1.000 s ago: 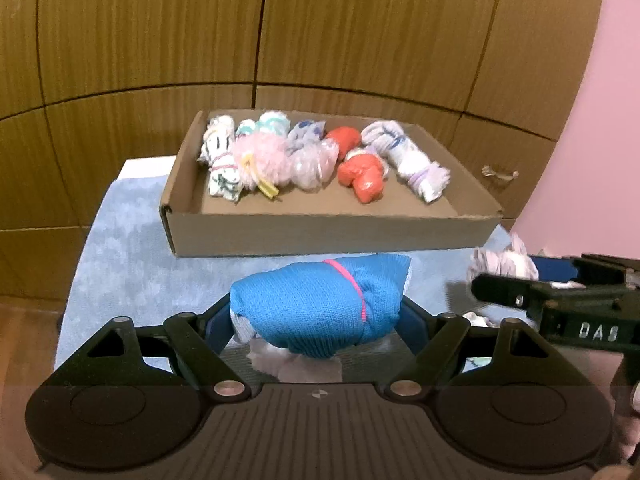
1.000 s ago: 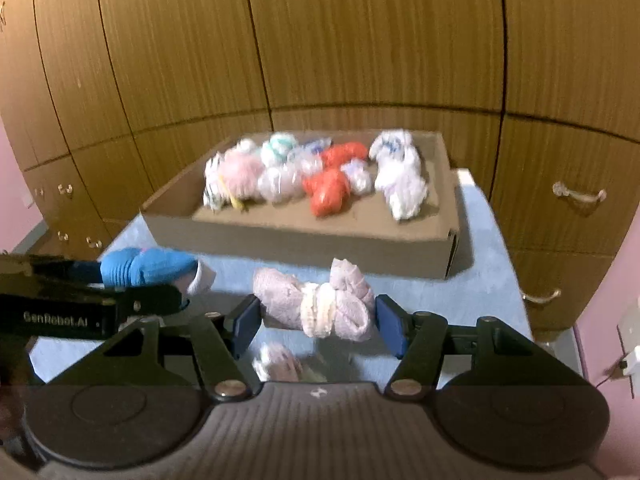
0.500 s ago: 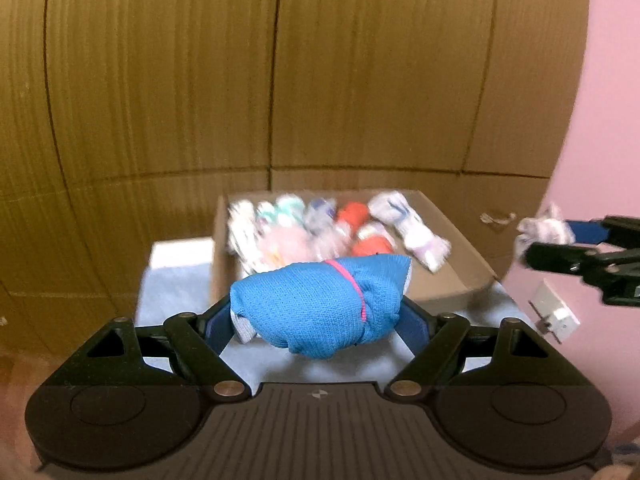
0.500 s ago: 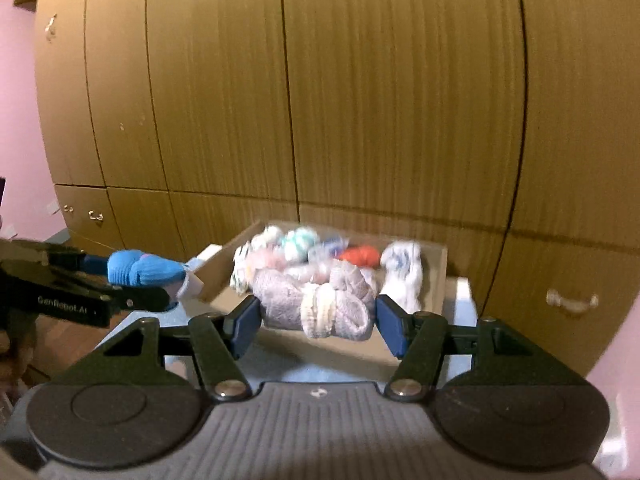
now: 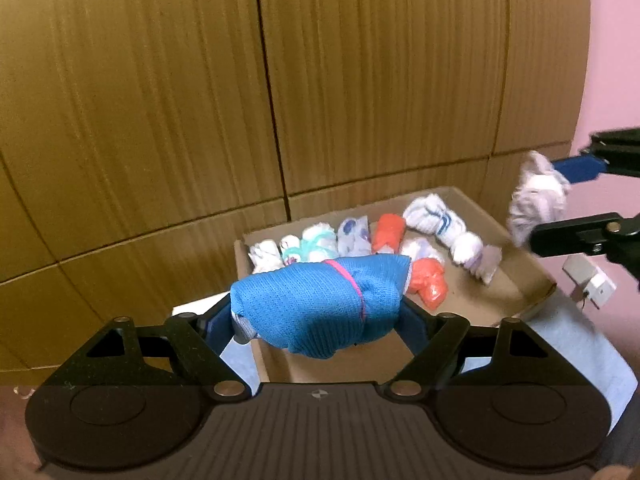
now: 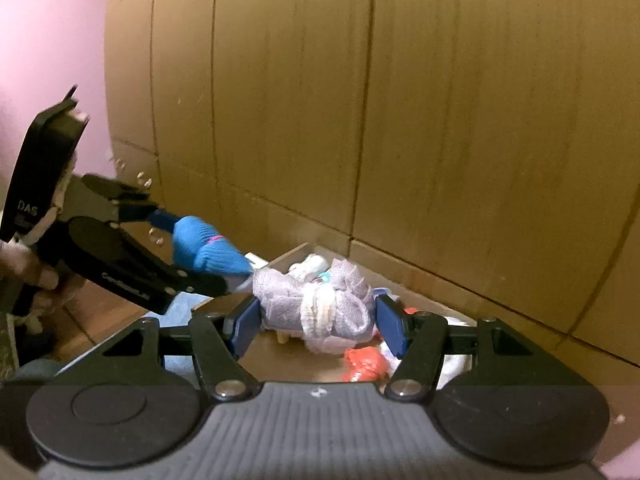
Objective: Organize objects
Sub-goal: 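Carry the blue sock bundle with the left gripper while the right carries the pale pink sock into the tray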
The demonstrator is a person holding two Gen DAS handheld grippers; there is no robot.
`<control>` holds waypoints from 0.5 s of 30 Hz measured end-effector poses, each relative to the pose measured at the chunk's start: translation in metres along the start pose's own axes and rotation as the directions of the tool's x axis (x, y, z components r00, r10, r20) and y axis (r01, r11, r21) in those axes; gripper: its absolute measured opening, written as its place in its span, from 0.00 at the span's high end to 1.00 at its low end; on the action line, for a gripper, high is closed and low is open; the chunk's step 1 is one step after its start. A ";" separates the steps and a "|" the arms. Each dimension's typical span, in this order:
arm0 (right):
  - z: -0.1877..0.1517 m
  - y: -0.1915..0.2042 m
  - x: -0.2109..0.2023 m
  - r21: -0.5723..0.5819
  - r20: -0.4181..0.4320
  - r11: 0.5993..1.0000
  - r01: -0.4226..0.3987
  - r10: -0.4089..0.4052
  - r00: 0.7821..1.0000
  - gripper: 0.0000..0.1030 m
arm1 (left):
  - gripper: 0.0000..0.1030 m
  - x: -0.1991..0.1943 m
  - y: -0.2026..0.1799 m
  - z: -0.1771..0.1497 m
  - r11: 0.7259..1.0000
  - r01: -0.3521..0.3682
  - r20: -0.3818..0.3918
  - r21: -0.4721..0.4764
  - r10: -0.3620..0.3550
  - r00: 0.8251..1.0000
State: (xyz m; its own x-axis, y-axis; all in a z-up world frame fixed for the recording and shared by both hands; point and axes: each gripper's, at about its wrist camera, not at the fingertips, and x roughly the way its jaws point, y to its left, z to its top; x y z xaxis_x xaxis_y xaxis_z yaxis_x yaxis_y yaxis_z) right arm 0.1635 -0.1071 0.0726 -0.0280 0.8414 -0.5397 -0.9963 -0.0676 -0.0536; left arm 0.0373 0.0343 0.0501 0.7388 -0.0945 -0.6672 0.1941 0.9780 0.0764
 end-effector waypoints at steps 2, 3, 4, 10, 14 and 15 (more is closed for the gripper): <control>0.001 0.001 0.014 -0.013 -0.023 1.000 -0.018 0.018 1.000 0.43 | 0.18 0.010 0.002 0.000 1.000 0.019 -0.027 -0.003 -0.020 0.999; 0.002 0.002 0.021 -0.018 -0.034 1.000 -0.025 0.024 0.999 0.43 | 0.18 0.015 0.002 -0.001 1.000 0.022 -0.037 0.003 -0.022 0.999; 0.002 0.003 0.026 -0.020 -0.043 0.999 -0.030 0.029 0.999 0.43 | 0.18 0.019 0.001 -0.001 1.000 0.021 -0.046 0.009 -0.021 0.999; -0.003 0.003 0.056 -0.030 -0.094 0.998 -0.060 0.056 0.994 0.43 | 0.18 0.044 0.006 -0.003 0.999 0.041 -0.090 0.010 -0.040 0.995; -0.007 0.002 0.069 -0.029 -0.122 0.997 -0.070 0.066 0.990 0.43 | 0.18 0.056 0.009 -0.006 0.999 0.044 -0.109 -0.001 -0.043 0.993; -0.008 0.003 0.071 -0.029 -0.127 0.997 -0.071 0.066 0.990 0.43 | 0.18 0.059 0.010 -0.006 0.999 0.045 -0.114 -0.005 -0.045 0.992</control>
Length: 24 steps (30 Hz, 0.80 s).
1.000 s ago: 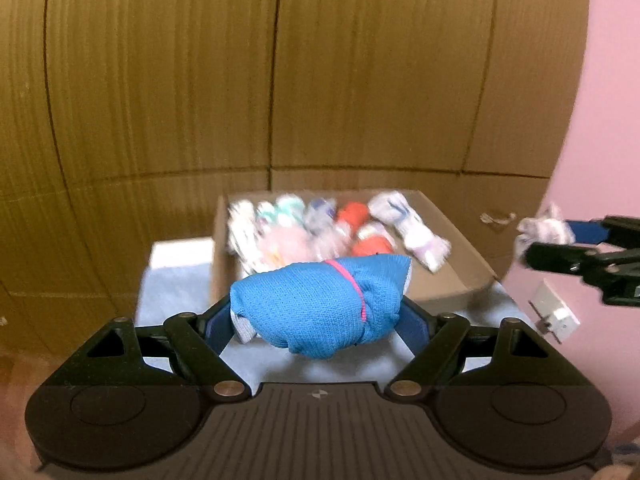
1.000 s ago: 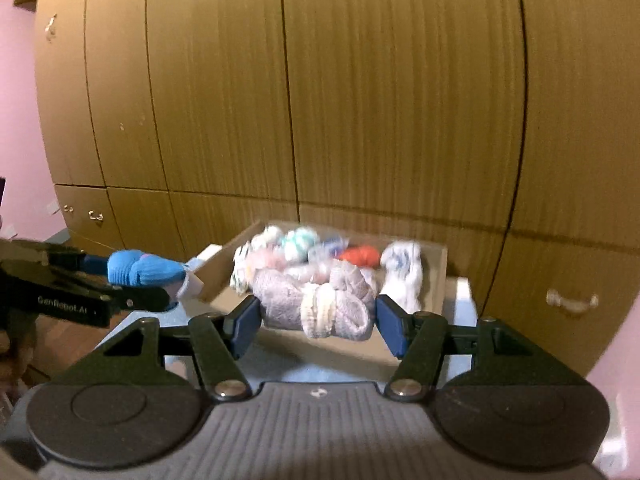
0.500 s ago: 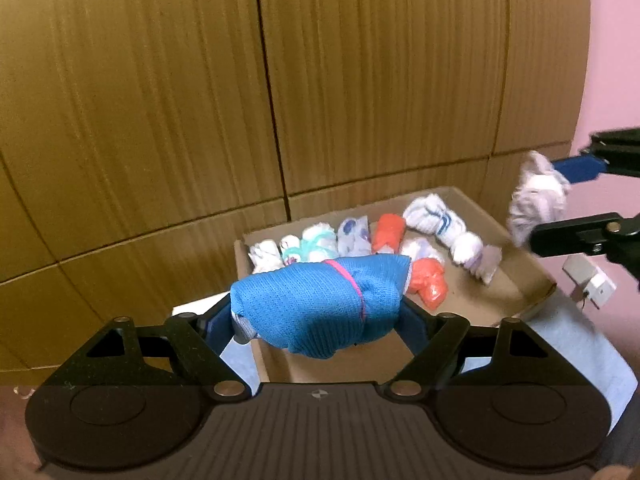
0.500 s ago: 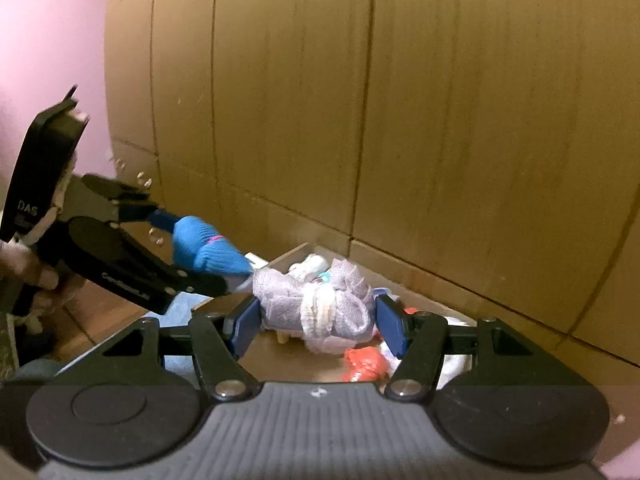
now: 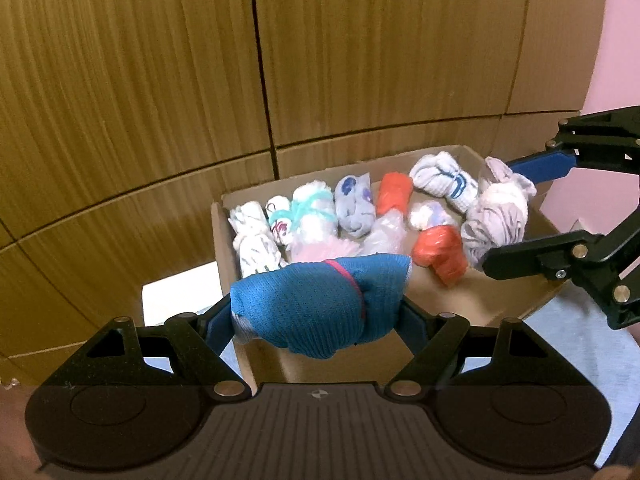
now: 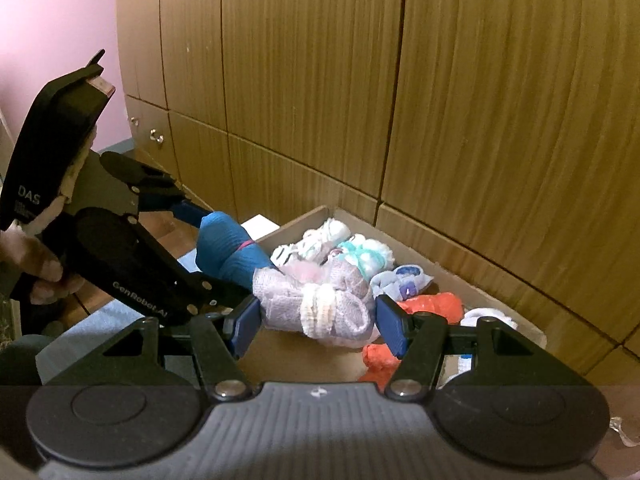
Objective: Organize objects
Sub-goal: 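Carry the blue sock bundle with the left gripper while the right carries the pale pink sock into the tray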
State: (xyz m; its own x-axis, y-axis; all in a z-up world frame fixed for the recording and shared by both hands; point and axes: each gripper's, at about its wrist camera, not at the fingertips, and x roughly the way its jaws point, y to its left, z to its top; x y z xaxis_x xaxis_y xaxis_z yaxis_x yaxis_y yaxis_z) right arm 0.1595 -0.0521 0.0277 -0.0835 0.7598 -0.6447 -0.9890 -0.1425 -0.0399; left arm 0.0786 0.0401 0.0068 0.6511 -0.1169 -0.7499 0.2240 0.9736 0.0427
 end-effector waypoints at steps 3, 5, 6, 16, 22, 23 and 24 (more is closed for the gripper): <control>0.001 -0.001 0.012 -0.001 -0.021 1.000 -0.003 0.003 1.000 0.43 | 0.18 0.008 0.003 -0.002 1.000 0.005 -0.015 -0.010 -0.006 1.000; 0.002 -0.003 0.021 0.004 -0.036 1.000 -0.008 0.008 0.999 0.43 | 0.18 0.014 0.004 -0.002 1.000 0.005 -0.023 -0.013 -0.005 1.000; 0.001 -0.003 0.022 0.006 -0.042 1.000 -0.009 0.009 0.999 0.43 | 0.18 0.017 0.005 -0.002 1.000 0.003 -0.025 -0.015 -0.003 1.000; -0.005 -0.006 0.047 0.003 -0.116 0.999 -0.036 0.036 0.993 0.43 | 0.18 0.038 0.007 -0.007 0.998 -0.051 -0.042 0.033 0.052 0.998; -0.007 -0.005 0.068 -0.016 -0.163 0.998 -0.052 0.049 0.985 0.43 | 0.18 0.041 -0.004 -0.016 0.979 -0.106 -0.011 0.177 0.110 0.994; -0.008 -0.004 0.070 -0.019 -0.171 0.998 -0.057 0.053 0.984 0.43 | 0.18 0.041 -0.006 -0.017 0.973 -0.110 -0.006 0.205 0.113 0.994; -0.009 -0.004 0.072 -0.023 -0.178 0.998 -0.062 0.057 0.982 0.43 | 0.18 0.041 -0.008 -0.019 0.966 -0.111 -0.002 0.235 0.115 0.993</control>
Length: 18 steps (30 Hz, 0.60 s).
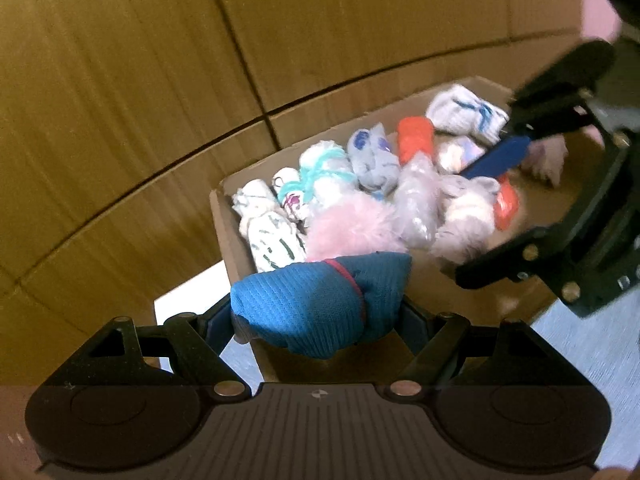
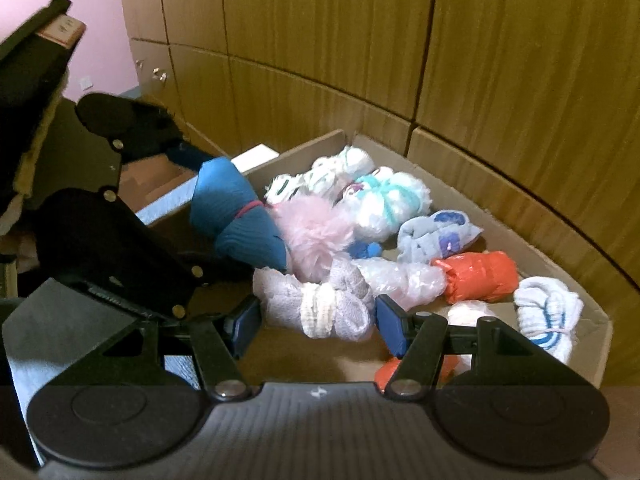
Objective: Organize objects
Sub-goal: 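Carry the blue sock bundle with the left gripper while the right carries the pale pink sock into the tray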
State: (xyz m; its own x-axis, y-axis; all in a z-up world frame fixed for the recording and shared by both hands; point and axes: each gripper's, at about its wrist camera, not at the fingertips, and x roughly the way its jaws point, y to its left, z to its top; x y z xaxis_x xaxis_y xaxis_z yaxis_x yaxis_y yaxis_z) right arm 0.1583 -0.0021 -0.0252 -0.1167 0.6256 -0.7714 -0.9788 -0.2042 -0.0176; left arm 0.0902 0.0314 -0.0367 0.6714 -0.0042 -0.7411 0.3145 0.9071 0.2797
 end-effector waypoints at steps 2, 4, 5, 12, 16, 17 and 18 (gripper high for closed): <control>-0.001 0.002 0.003 -0.018 -0.012 1.000 -0.005 0.005 1.000 0.43 | 0.18 -0.002 -0.003 -0.001 0.998 0.001 0.016 0.056 -0.002 1.000; -0.001 0.003 0.002 -0.032 -0.013 0.999 -0.019 0.019 1.000 0.43 | 0.18 -0.004 -0.006 -0.003 0.993 0.009 0.024 0.114 -0.012 1.000; -0.001 0.003 0.002 -0.035 -0.016 0.999 -0.032 0.032 0.999 0.43 | 0.18 -0.004 -0.008 -0.003 0.989 0.010 0.025 0.150 -0.014 1.000; 0.005 0.008 0.021 -0.089 -0.106 0.992 -0.084 0.075 0.992 0.42 | 0.17 0.000 -0.018 0.001 0.947 0.042 -0.004 0.319 -0.042 0.999; 0.008 0.009 0.031 -0.112 -0.166 0.987 -0.114 0.095 0.982 0.42 | 0.15 0.003 -0.015 0.004 0.942 0.062 -0.033 0.329 -0.054 0.998; 0.009 0.010 0.032 -0.116 -0.170 0.987 -0.114 0.093 0.981 0.41 | 0.14 0.003 -0.014 0.004 0.945 0.065 -0.035 0.320 -0.057 0.998; 0.009 0.010 0.032 -0.118 -0.171 0.987 -0.111 0.090 0.981 0.41 | 0.14 0.003 -0.014 0.003 0.947 0.066 -0.037 0.313 -0.057 0.998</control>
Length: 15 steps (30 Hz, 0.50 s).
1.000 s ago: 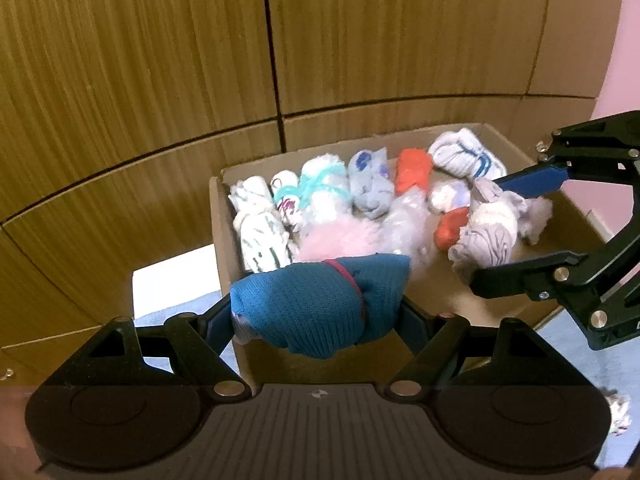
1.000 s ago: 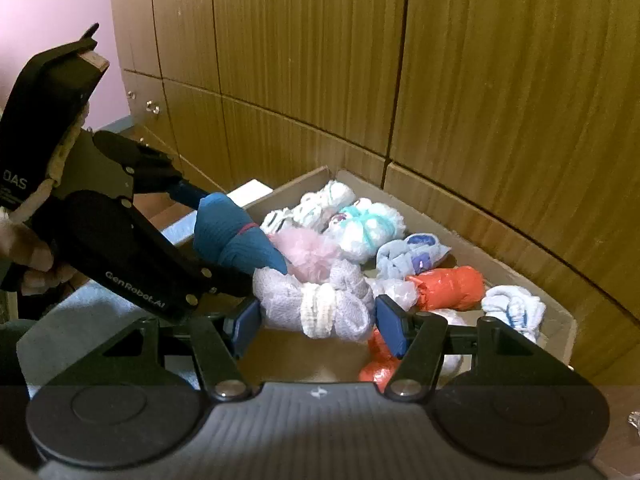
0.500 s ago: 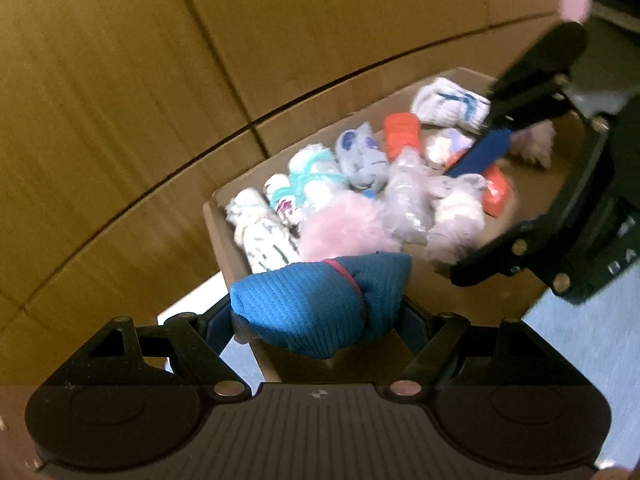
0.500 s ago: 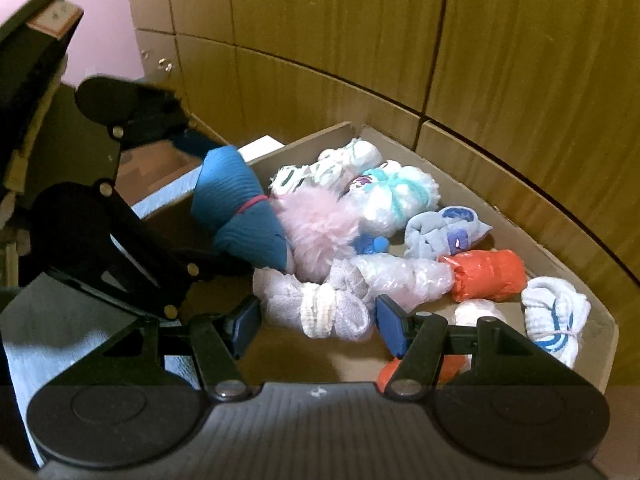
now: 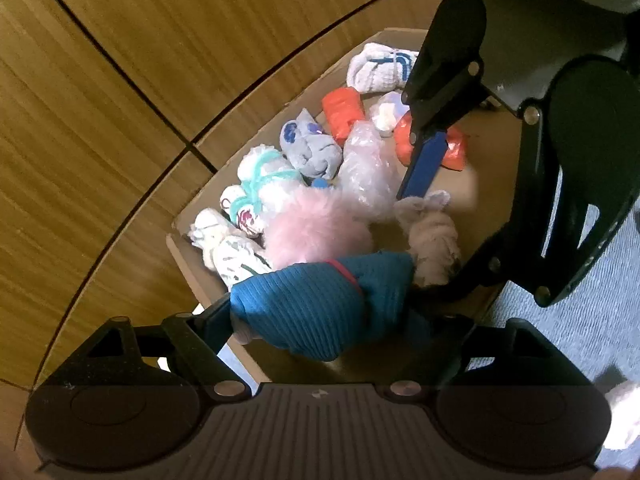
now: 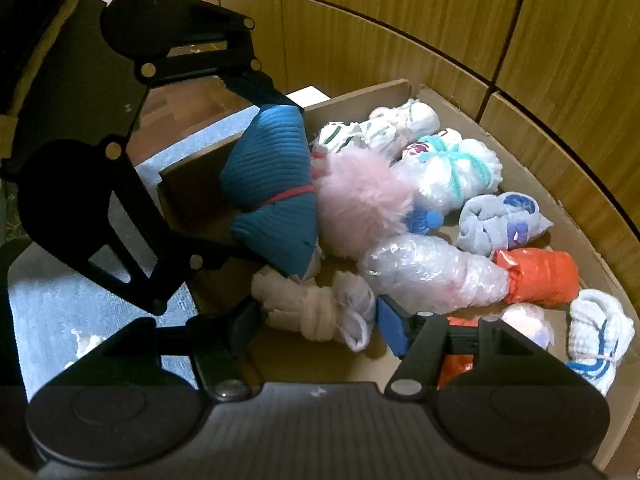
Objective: Organize objects
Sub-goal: 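Carry the blue sock bundle with the left gripper while the right carries the pale pink sock into the tray, then open both grippers in the tray and withdraw them over the towel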
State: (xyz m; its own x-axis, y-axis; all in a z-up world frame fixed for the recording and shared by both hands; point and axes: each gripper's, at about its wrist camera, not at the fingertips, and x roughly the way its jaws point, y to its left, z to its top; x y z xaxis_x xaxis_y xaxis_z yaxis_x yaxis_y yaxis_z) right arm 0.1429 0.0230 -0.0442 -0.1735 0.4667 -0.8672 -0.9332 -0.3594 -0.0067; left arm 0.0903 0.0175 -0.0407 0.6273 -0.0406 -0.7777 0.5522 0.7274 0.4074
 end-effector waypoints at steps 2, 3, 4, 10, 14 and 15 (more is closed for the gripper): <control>0.000 0.001 -0.001 0.000 -0.003 1.000 0.004 -0.004 1.000 0.41 | 0.13 0.000 0.001 -0.001 1.000 -0.002 -0.002 -0.016 0.002 1.000; 0.000 0.001 -0.001 -0.001 -0.002 1.000 0.008 -0.008 1.000 0.41 | 0.13 -0.001 0.001 -0.002 1.000 -0.004 -0.004 -0.023 0.004 1.000; -0.001 0.002 -0.002 -0.001 -0.003 1.000 0.011 -0.011 1.000 0.41 | 0.12 -0.002 0.002 -0.002 1.000 -0.006 -0.004 -0.025 0.006 1.000; -0.001 0.000 -0.011 0.009 0.004 1.000 0.021 -0.021 1.000 0.34 | 0.03 -0.015 0.003 -0.002 0.999 -0.027 0.013 -0.032 0.028 1.000; 0.001 0.003 -0.020 0.005 0.011 0.999 0.039 -0.039 0.999 0.30 | 0.02 -0.023 0.007 -0.002 0.998 -0.039 0.026 -0.057 0.040 0.999; 0.001 0.004 -0.022 0.006 0.014 0.999 0.041 -0.041 0.999 0.30 | 0.02 -0.026 0.007 -0.003 0.997 -0.046 0.027 -0.063 0.048 0.998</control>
State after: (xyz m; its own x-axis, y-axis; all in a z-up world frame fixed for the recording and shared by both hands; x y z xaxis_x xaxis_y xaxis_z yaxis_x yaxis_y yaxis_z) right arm 0.1427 0.0123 -0.0240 -0.1395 0.4920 -0.8593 -0.9412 -0.3355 -0.0392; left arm 0.0767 0.0257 -0.0193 0.6677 -0.0245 -0.7440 0.4873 0.7699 0.4120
